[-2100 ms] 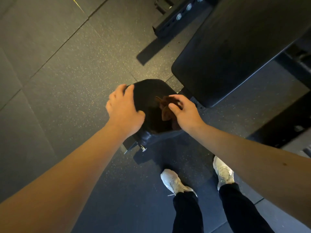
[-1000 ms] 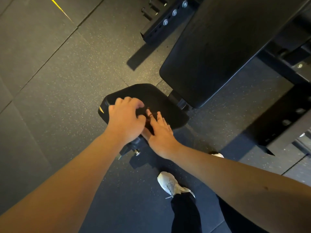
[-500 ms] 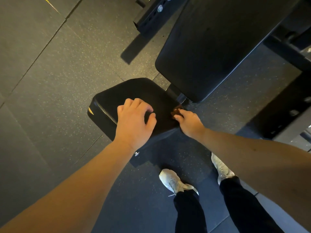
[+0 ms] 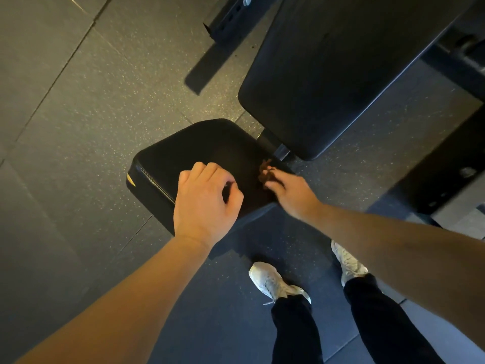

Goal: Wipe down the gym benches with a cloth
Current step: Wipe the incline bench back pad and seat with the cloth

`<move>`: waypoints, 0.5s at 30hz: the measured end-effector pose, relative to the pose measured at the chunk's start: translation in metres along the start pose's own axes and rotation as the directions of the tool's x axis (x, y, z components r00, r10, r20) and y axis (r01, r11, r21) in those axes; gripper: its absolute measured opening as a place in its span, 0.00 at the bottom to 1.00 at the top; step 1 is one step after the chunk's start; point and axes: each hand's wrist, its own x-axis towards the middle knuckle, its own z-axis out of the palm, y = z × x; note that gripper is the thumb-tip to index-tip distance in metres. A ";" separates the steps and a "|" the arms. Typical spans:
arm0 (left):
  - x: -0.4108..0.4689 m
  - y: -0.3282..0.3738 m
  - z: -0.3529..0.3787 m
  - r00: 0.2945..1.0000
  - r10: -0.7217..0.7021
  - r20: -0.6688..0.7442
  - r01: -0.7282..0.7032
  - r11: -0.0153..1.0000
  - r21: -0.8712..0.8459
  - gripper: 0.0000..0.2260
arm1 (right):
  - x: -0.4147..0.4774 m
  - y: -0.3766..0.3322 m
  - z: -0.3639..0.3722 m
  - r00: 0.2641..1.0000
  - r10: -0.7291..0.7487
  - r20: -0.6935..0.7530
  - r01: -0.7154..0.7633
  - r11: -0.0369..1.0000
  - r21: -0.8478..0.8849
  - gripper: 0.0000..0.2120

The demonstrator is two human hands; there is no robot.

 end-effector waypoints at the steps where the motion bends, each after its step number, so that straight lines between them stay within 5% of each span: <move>1: 0.000 0.000 0.001 1.000 -0.001 -0.001 0.001 1.000 0.006 0.07 | 0.016 0.009 -0.003 0.998 0.057 -0.023 -0.058 0.998 -0.022 0.18; 6: 0.001 0.004 0.000 0.999 -0.039 0.016 0.038 0.999 0.019 0.09 | 0.054 0.008 0.001 0.948 0.309 -0.075 -0.310 0.951 0.006 0.18; 9: 0.002 0.004 0.000 0.999 -0.041 0.025 0.040 0.998 0.042 0.10 | 0.018 -0.021 0.010 0.992 0.083 -0.096 -0.080 0.996 0.031 0.14; 12: 0.001 0.005 0.000 0.999 -0.044 0.014 0.044 0.998 0.035 0.11 | -0.029 -0.041 0.016 0.989 -0.146 0.029 0.143 0.986 0.081 0.17; 15: 0.001 0.007 0.000 0.998 -0.061 0.008 0.061 0.998 0.017 0.11 | -0.030 -0.031 0.008 0.974 -0.209 0.083 0.203 0.976 0.081 0.21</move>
